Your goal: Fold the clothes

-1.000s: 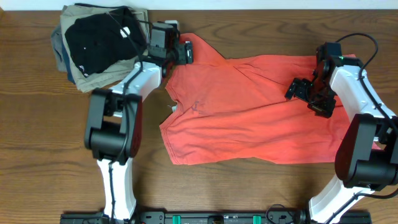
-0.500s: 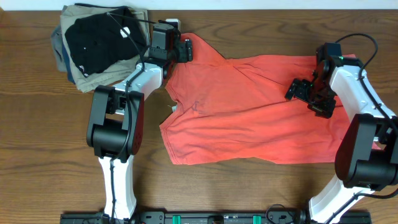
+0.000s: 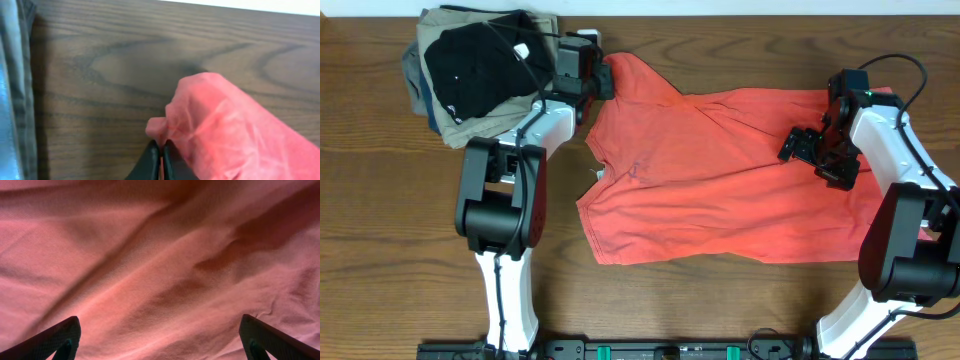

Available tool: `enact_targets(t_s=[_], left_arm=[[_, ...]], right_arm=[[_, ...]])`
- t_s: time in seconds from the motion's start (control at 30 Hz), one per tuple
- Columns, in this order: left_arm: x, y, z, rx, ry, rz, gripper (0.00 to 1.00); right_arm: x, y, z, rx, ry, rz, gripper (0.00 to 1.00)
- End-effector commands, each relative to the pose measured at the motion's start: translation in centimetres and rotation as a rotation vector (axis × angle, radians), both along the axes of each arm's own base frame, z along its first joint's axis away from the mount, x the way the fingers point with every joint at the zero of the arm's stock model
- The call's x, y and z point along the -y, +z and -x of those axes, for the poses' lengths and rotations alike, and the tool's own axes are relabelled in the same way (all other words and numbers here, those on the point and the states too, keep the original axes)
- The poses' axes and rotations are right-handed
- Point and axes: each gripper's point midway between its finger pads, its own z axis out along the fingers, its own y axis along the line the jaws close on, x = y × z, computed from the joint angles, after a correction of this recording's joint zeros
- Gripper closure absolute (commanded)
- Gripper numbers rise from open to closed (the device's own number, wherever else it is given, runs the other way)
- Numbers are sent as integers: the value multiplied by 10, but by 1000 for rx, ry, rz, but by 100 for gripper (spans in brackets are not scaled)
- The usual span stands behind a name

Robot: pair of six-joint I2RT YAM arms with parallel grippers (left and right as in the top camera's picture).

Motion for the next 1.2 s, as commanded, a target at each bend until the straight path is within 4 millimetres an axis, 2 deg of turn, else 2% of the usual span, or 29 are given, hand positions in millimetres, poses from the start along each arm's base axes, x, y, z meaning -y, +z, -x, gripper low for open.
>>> enact_targets(t_s=[0.0, 0.1, 0.23, 0.43, 0.53, 0.63, 0.73, 0.87, 1.07, 1.17], left_arm=[[-4, 6, 0, 2, 6, -10, 94], [-4, 19, 3, 4, 6, -9, 94], [-4, 49, 13, 7, -3, -1, 94], [-7, 100, 41, -7, -8, -3, 94], [-9, 114, 56, -34, -11, -7, 94], [-12, 115, 72, -85, -11, -17, 94], [-14, 108, 84, -143, -10, -27, 94], [-14, 95, 99, -224, -22, -27, 94], [-17, 83, 116, -309, -23, -40, 94], [-18, 80, 123, -341, -23, -46, 94]], right_arm=[[3, 1, 1, 3, 16, 25, 1], [5, 1, 0, 7, 10, 26, 2], [9, 1, -2, 14, 0, 28, 2], [14, 1, -6, 34, -12, 29, 1], [18, 2, -7, 37, -22, 29, 1], [22, 4, -6, 36, -36, 30, 1], [31, 12, -9, 46, -58, 31, 1], [52, 44, -22, 101, -96, 42, 1], [87, 96, -52, 242, -92, 86, 1], [104, 113, -66, 324, -118, 111, 1]])
